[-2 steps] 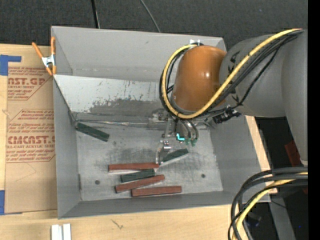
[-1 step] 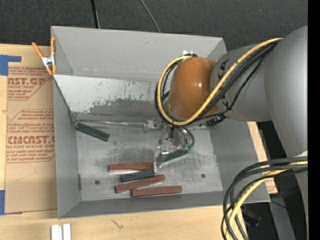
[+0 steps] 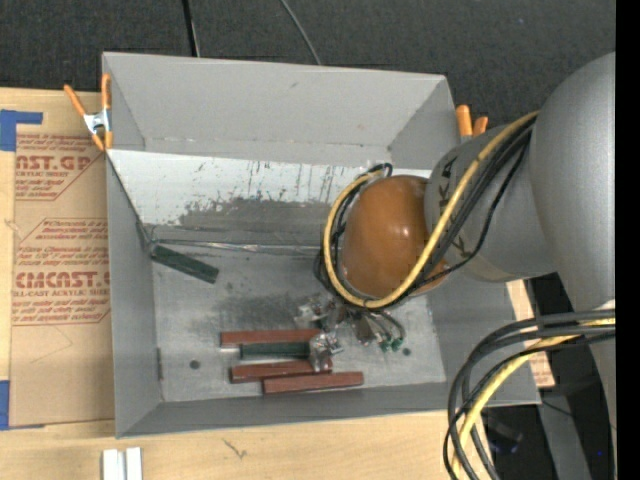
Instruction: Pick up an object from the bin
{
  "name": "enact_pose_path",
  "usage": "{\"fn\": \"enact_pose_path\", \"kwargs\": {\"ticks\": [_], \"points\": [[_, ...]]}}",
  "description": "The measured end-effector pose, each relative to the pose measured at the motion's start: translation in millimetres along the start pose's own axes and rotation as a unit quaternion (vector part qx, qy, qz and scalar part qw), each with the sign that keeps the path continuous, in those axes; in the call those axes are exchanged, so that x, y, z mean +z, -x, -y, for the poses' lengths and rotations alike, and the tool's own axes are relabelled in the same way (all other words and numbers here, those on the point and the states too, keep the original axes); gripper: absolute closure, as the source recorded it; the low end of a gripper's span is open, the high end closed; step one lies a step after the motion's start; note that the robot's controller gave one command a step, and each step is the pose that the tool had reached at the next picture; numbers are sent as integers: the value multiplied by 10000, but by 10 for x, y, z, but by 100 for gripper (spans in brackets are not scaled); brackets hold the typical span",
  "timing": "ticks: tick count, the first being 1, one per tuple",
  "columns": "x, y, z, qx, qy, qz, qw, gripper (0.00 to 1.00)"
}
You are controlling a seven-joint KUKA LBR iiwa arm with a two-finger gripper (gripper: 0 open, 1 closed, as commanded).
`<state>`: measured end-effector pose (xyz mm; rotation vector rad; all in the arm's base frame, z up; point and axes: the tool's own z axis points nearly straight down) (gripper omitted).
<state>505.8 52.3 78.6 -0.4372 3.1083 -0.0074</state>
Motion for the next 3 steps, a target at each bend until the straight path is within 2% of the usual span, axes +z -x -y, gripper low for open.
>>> {"fn": "enact_pose_path", "kwargs": {"ticks": [1,2,3], "points": [[0,0,0,0,0,0,10000,100],[-1113,104,104,-98,29,-1,9999,100],[-1113,104,104,-99,30,-2,9999,100]]}}
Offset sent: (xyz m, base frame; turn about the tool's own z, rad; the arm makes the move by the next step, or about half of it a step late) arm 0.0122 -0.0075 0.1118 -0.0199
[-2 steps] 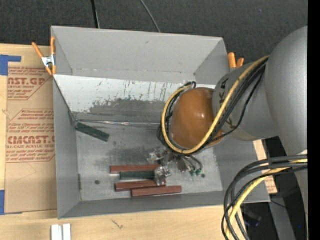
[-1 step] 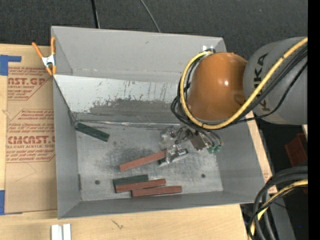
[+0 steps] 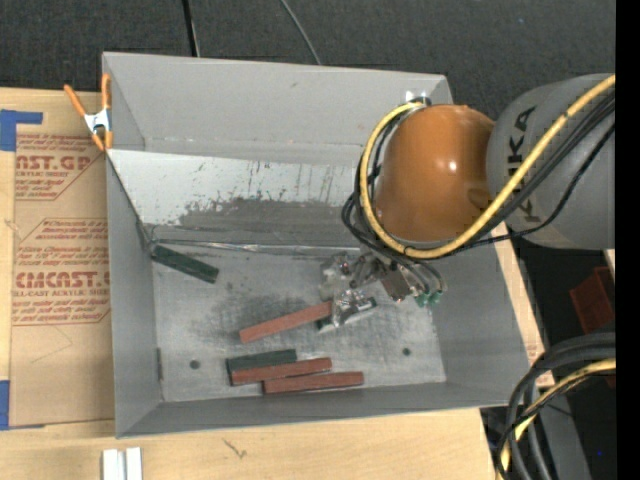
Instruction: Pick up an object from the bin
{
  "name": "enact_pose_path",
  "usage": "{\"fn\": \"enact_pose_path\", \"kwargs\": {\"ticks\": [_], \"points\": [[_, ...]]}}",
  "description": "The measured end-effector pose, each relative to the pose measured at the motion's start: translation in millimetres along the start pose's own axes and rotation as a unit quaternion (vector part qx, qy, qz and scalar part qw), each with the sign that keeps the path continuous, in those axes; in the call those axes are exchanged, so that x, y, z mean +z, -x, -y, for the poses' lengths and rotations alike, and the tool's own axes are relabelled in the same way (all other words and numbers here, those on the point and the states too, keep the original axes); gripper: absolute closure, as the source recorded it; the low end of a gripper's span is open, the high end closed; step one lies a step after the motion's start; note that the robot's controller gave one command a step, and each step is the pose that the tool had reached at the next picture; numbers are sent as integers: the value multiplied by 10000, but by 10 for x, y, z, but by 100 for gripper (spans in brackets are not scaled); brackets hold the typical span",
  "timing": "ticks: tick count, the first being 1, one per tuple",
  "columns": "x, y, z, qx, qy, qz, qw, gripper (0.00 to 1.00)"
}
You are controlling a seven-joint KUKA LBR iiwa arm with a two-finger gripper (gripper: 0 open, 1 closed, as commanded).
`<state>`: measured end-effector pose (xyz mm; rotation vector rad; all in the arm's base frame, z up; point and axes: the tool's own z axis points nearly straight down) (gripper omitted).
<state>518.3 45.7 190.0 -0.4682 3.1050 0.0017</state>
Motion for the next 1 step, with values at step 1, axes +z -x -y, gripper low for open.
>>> {"fn": "enact_pose_path", "kwargs": {"ticks": [1], "points": [[-29,-1,11,-74,6,-22,10000,100]]}}
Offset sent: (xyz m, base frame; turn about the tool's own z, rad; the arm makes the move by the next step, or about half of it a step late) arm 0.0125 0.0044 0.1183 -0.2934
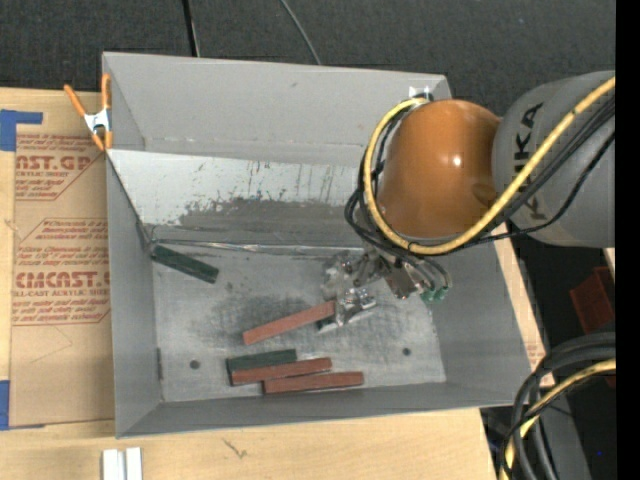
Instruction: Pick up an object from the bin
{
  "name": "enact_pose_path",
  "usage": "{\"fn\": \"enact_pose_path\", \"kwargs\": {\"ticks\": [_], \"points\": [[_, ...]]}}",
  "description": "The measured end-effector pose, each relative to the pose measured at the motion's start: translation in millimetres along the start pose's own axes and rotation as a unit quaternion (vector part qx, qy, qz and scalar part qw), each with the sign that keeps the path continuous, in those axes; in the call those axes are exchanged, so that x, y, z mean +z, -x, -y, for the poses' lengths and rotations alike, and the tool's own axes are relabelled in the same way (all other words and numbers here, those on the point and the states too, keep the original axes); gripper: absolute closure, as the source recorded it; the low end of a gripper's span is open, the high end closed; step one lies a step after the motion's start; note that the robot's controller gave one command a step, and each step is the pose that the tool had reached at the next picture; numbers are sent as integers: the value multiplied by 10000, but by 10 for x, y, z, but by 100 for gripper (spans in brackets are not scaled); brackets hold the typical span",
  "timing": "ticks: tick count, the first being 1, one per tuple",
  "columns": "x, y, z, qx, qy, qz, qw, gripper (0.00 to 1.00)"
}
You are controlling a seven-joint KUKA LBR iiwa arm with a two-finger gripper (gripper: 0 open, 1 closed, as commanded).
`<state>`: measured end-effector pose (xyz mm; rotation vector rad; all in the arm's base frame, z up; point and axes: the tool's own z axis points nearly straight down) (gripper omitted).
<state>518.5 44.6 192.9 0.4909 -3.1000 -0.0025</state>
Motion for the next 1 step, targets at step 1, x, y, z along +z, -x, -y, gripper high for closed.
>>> {"fn": "enact_pose_path", "kwargs": {"ticks": [1], "points": [[-718,76,4,-958,-7,7,9954,100]]}}
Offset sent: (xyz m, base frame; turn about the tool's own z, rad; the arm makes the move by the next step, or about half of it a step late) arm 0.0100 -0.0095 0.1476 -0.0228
